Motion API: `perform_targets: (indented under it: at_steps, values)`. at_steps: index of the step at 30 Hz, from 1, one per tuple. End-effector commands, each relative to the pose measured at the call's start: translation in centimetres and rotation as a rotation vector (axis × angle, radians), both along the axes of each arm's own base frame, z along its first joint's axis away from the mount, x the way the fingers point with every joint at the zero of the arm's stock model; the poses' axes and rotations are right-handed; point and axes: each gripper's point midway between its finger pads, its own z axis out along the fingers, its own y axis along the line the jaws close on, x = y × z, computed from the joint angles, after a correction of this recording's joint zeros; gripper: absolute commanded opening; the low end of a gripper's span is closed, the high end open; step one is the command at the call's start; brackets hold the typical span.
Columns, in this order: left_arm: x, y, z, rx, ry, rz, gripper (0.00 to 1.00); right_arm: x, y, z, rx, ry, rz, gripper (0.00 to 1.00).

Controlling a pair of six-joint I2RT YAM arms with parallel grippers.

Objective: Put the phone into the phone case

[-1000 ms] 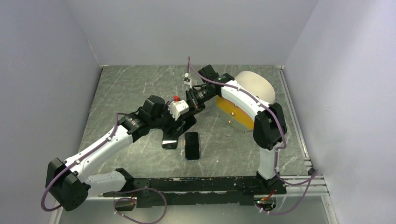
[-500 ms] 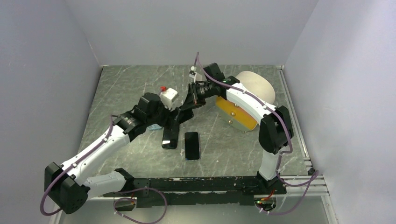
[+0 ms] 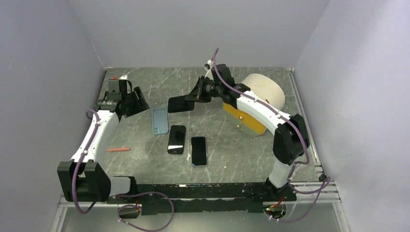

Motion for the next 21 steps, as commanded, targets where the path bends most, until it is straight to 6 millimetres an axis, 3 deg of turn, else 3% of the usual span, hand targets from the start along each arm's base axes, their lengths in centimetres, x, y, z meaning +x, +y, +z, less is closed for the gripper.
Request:
perform_targets:
  at_steps: [1, 9, 14, 21]
  values:
    - [0.1, 1.9, -1.2, -0.165, 0.076, 0.151, 0.64, 1.2, 1.2, 5.2, 0.096, -0.150, -0.133, 0.00]
    - [0.9, 2.9, -6.7, -0.487, 0.239, 0.214, 0.50, 1.1, 5.4, 2.3, 0.102, -0.123, -0.196, 0.00]
    - [0.8, 2.6, -8.9, -0.531, 0.266, 0.222, 0.47, 1.9, 7.4, 0.0, 0.086, -0.113, -0.252, 0.00]
    - [0.5, 2.4, -11.5, -0.536, 0.308, 0.213, 0.46, 3.6, 8.1, -2.9, 0.076, -0.078, -0.335, 0.00]
